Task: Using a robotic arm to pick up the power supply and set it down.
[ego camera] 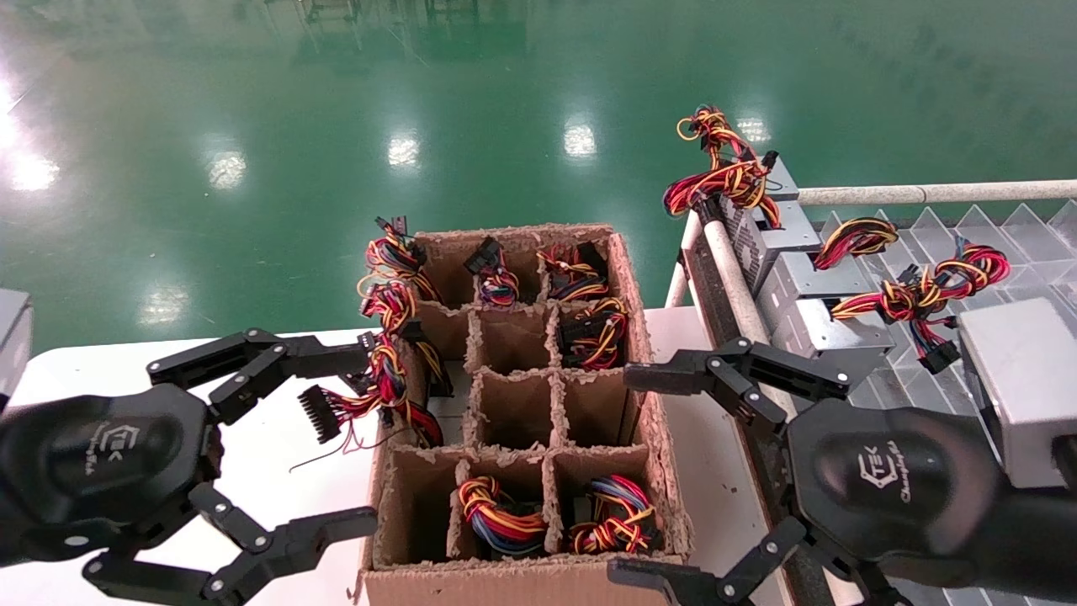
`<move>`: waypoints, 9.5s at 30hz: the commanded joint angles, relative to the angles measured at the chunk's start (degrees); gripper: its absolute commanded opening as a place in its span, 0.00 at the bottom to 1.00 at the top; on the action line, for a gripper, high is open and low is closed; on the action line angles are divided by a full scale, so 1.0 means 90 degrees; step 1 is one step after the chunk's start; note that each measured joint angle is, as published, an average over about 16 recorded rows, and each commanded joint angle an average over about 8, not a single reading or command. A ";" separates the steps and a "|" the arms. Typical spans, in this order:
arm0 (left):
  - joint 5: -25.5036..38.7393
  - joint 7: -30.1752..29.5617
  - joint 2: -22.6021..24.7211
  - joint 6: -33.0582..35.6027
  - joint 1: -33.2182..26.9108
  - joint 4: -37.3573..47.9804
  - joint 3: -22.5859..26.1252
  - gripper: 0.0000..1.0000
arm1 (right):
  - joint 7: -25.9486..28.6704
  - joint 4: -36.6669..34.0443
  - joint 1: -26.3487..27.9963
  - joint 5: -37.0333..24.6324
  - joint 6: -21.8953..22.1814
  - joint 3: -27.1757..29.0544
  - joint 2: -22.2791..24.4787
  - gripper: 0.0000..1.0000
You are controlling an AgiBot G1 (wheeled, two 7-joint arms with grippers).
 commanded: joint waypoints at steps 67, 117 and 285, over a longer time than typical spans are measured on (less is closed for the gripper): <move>0.0000 0.0000 0.0000 0.0000 0.0000 0.0000 0.0000 0.00 | -0.1652 -0.4480 0.2003 -0.2790 0.1462 -0.1796 -0.4332 0.00; 0.0000 0.0000 0.0000 0.0000 0.0000 0.0000 0.0000 0.00 | -0.0292 -0.1828 0.2612 -0.2706 0.2373 -0.1285 -0.3282 0.00; 0.0000 0.0000 0.0000 0.0000 0.0000 0.0000 0.0001 0.00 | -0.5193 -0.8388 0.5304 -0.4263 0.4300 -0.0271 -0.2571 1.00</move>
